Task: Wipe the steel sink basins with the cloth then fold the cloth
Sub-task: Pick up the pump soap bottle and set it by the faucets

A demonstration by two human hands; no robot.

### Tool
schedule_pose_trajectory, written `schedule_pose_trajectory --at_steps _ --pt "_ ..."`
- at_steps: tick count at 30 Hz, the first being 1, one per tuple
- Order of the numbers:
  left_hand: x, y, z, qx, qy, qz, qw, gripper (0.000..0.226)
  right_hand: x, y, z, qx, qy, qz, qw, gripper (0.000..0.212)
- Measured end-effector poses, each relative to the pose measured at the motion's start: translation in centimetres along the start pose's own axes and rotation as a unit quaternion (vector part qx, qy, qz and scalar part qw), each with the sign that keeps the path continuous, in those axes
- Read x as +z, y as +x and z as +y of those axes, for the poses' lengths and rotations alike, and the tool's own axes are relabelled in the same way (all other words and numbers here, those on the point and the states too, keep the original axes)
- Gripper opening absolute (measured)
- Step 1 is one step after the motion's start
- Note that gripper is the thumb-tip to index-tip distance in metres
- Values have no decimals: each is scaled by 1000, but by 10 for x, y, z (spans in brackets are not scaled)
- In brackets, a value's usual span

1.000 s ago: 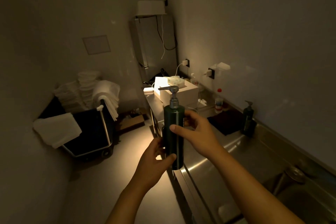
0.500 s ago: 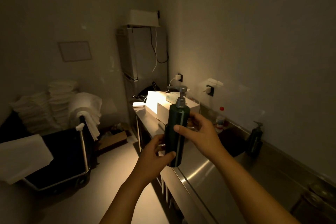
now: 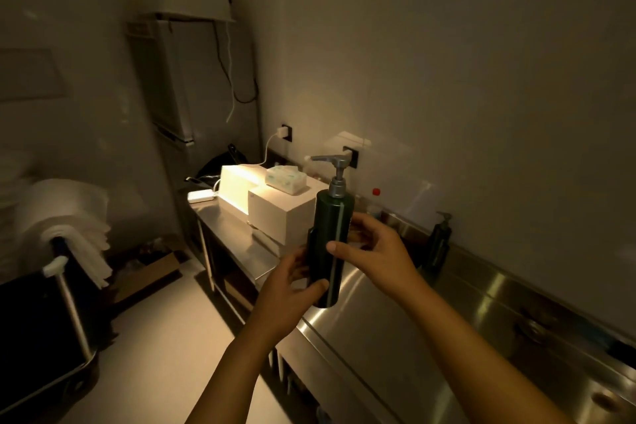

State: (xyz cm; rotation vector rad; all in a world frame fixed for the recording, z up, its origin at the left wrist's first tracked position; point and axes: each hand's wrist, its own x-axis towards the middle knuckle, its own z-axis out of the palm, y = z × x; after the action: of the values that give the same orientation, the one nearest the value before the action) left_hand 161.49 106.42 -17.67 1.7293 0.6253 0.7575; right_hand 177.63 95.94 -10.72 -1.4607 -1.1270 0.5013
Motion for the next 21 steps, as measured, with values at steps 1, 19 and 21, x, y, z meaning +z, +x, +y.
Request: schedule_pose_trajectory --at_steps 1,19,21 --pt "9 8 0 1 -3 -10 1000 58 -8 2 4 3 -3 12 1000 54" --pt "195 141 20 69 -9 -193 979 55 -198 24 66 31 -52 181 982 54" --pt "216 148 20 60 -24 -213 975 57 -218 19 71 41 -62 196 978 53"
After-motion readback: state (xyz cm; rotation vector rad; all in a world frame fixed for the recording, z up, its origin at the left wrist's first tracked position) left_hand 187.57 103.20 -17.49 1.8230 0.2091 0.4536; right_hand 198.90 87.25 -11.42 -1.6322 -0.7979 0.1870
